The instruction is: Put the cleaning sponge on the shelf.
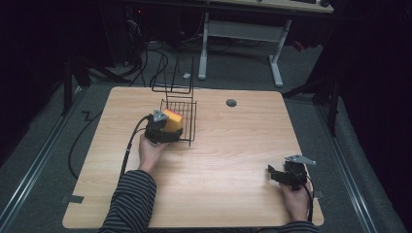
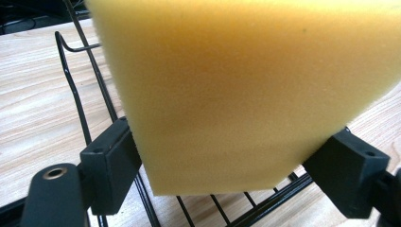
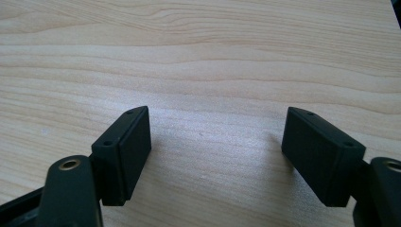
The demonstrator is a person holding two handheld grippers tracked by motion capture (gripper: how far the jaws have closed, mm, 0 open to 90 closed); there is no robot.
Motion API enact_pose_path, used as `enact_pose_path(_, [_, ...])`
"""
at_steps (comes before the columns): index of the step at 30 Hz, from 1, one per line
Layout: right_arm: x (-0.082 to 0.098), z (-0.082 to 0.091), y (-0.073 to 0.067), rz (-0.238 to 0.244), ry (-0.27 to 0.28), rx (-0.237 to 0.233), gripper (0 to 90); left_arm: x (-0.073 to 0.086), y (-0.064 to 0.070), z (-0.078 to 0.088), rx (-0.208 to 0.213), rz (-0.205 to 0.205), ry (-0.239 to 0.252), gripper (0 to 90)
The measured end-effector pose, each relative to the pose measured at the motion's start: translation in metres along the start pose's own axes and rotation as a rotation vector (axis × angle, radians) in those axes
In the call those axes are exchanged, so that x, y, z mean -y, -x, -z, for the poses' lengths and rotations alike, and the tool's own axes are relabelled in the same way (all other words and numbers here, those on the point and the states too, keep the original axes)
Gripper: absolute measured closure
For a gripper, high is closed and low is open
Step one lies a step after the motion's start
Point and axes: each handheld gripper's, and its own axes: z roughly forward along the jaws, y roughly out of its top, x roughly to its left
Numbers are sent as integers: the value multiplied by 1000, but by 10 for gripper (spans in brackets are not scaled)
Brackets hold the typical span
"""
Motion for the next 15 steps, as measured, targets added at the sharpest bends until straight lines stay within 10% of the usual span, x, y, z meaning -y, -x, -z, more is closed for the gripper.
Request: enact_pose_path(15, [0,0,0,0,0,0,250,1,0,-2,10,7,-1,145])
